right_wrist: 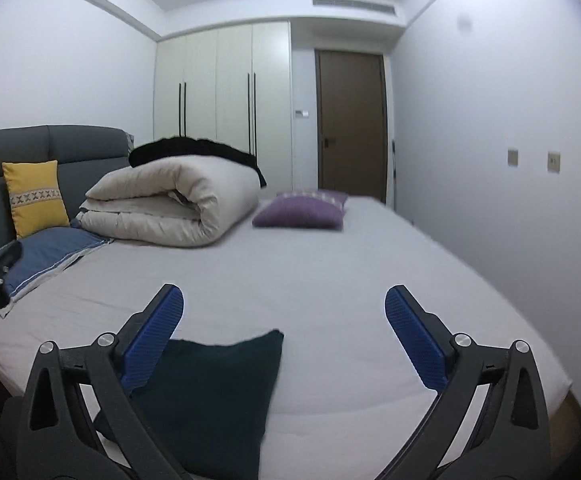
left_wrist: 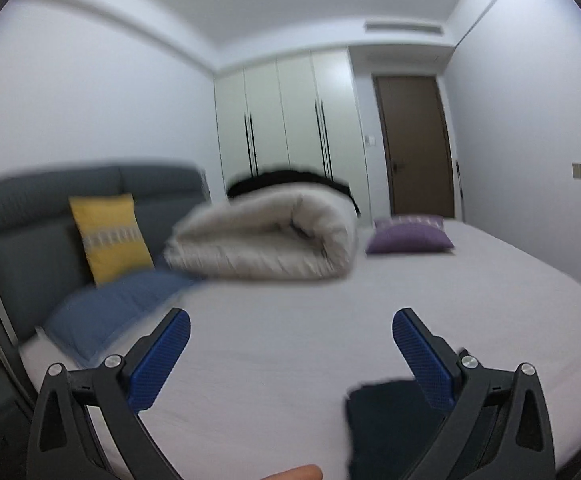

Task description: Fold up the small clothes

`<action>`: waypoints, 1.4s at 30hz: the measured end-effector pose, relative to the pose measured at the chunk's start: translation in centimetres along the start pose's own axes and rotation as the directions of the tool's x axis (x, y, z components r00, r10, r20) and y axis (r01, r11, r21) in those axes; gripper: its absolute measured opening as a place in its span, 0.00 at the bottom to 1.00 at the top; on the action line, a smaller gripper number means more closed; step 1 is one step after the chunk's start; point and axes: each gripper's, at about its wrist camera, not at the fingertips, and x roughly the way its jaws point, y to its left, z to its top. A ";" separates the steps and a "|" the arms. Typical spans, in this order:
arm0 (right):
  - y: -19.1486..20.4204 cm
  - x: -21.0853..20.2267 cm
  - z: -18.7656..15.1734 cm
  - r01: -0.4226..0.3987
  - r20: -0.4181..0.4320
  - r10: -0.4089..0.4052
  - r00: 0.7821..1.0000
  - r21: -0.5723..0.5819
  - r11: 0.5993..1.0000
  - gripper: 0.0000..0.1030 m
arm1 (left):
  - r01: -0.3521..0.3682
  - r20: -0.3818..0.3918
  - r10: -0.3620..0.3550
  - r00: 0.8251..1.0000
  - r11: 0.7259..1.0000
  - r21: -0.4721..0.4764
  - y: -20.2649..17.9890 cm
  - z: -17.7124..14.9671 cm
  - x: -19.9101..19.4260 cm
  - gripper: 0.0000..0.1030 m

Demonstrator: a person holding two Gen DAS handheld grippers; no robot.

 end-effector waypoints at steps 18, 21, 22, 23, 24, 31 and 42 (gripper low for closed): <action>2.0 5.8 -6.6 0.039 -0.439 0.005 0.899 0.091 0.995 1.00 | 0.164 -0.537 -0.165 0.827 0.985 -0.049 -4.0 -12.9 8.4 1.00; 1.2 7.8 -9.4 0.062 -0.466 -0.017 0.885 0.082 0.995 1.00 | 0.148 -0.581 -0.141 0.802 0.988 -0.036 -4.3 -14.9 9.9 1.00; 1.0 8.8 -10.7 0.067 -0.481 -0.023 0.876 0.075 0.995 1.00 | 0.150 -0.587 -0.145 0.796 0.988 -0.040 -4.3 -15.4 10.2 1.00; 1.2 9.6 -11.9 0.072 -0.512 -0.030 0.858 0.062 0.995 1.00 | 0.148 -0.593 -0.146 0.792 0.988 -0.046 -4.2 -15.8 10.3 1.00; 0.8 11.3 -13.7 0.070 -0.530 -0.026 0.847 0.063 0.996 1.00 | 0.144 -0.598 -0.144 0.789 0.988 -0.048 -4.1 -16.1 10.4 1.00; 1.6 13.3 -16.6 0.034 -0.566 -0.010 0.824 0.032 0.999 1.00 | 0.131 -0.581 -0.128 0.804 0.991 -0.037 -4.0 -16.4 10.4 1.00; 1.8 12.3 -14.9 0.016 -0.572 -0.004 0.820 0.017 1.000 1.00 | 0.135 -0.569 -0.128 0.812 0.990 -0.030 -4.1 -16.1 10.3 1.00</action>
